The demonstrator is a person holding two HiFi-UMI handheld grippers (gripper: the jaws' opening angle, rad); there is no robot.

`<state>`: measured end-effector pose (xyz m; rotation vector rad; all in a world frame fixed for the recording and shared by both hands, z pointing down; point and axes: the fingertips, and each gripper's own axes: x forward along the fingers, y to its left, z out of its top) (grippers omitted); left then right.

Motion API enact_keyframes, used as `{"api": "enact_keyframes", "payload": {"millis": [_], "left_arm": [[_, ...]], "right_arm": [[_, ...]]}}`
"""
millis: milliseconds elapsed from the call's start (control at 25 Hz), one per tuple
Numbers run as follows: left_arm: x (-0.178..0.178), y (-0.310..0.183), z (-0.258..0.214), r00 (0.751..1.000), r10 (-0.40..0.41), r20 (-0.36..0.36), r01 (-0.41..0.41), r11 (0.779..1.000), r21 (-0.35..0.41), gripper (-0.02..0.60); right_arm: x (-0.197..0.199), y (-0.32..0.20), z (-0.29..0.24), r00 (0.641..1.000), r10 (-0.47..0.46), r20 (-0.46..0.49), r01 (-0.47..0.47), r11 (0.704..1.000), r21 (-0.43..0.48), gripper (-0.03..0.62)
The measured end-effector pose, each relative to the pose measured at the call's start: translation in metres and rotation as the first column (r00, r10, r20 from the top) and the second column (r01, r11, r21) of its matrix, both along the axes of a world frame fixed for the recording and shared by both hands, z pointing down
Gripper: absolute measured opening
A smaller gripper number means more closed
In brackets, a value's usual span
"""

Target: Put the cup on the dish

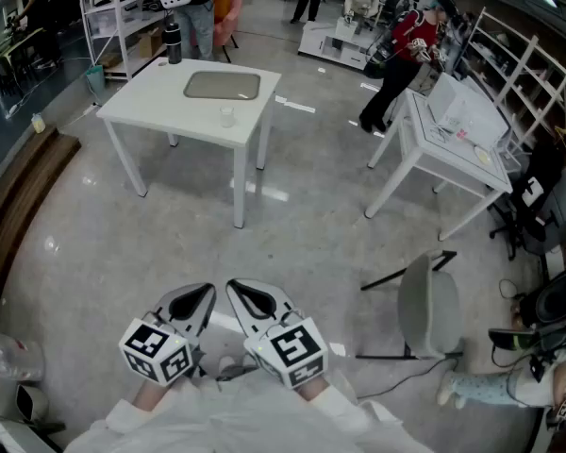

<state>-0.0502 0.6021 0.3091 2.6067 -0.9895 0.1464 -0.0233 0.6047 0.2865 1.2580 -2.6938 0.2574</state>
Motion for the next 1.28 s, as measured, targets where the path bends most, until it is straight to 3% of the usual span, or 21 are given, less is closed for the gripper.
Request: {"api": "enact_keyframes", "payload": {"millis": [600,1280], "left_arm": [[0.012,-0.003,0.006,1.0,-0.001,0.009,0.001,1.0,-0.019,0.009],[0.032,-0.01,0.024,0.997,-0.074,0.003,0.074,0.997,-0.032,0.009]], "right_arm": [[0.007,-0.004,0.009,1.0,-0.011,0.021,0.012,1.0,-0.026,0.013],[0.04,-0.01,0.024,0.998,-0.048,0.036,0.049,0.999,-0.022,0.015]]}}
